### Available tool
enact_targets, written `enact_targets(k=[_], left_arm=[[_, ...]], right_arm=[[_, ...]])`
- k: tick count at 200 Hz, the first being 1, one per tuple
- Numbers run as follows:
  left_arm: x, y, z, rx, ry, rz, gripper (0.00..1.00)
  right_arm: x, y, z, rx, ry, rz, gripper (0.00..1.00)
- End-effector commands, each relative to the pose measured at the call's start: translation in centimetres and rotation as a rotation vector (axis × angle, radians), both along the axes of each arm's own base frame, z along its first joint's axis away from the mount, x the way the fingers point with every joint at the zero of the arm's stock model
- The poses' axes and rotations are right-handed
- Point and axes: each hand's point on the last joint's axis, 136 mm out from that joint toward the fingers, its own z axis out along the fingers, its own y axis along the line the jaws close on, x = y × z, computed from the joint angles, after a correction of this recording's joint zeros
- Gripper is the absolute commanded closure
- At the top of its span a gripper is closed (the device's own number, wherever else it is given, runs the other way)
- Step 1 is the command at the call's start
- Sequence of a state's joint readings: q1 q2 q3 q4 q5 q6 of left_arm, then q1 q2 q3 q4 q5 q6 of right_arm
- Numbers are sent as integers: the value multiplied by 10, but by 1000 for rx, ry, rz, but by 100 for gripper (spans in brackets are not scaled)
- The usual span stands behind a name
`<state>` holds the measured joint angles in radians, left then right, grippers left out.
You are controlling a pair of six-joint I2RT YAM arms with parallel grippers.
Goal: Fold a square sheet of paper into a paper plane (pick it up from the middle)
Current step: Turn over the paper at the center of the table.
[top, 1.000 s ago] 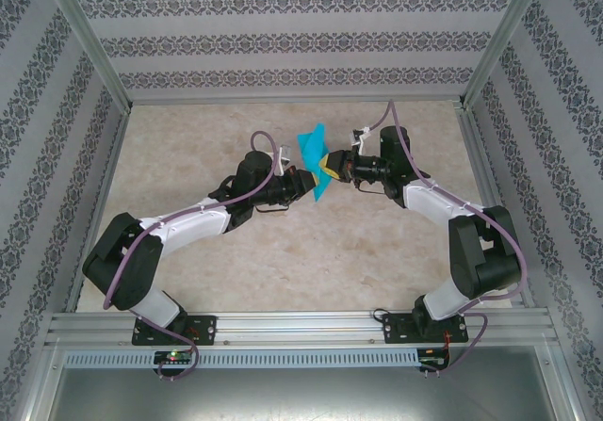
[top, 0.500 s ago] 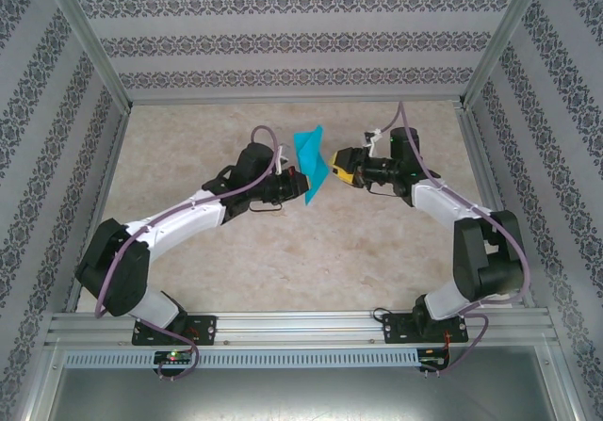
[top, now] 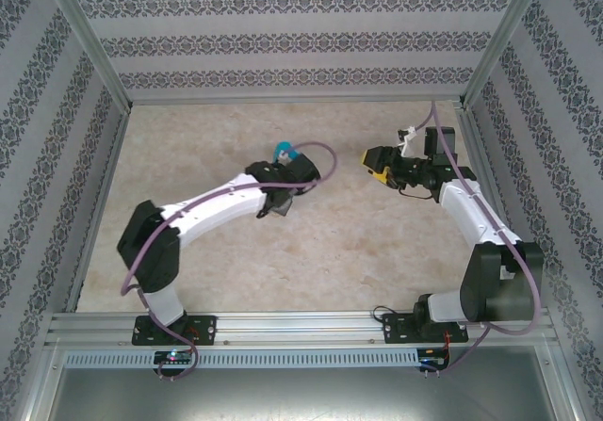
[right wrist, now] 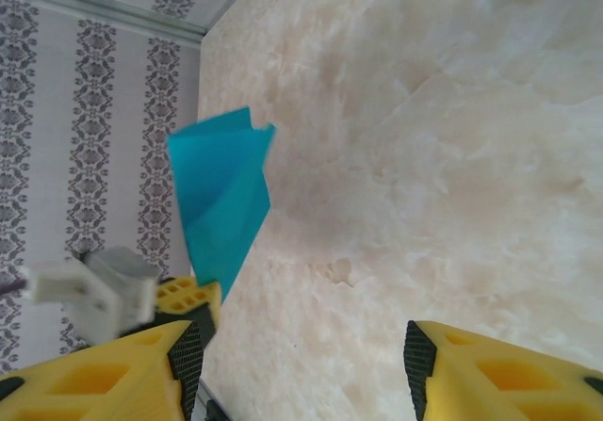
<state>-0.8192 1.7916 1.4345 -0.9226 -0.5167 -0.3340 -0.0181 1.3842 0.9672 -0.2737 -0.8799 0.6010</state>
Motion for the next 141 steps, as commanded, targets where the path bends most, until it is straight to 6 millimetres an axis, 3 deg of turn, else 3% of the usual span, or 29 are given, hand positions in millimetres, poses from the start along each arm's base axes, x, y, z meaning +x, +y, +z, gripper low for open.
enact_targets(k=[1,28,72,141], left_arm=[[-6,7,4,262,-27,-93,90],[-13,-21,-22,339,-9,-174,88],[-34,-65,-69,301,73,-299,82],[-56,-97,-89,183,154,-365,54]], right_arm=[[-5,-5,12,-12,-33,17,39],[-5,-8,13,-6,-26,13,38],[-4,-8,14,-2,-26,16,38],[-9,-6,10,11,-10,23,37]])
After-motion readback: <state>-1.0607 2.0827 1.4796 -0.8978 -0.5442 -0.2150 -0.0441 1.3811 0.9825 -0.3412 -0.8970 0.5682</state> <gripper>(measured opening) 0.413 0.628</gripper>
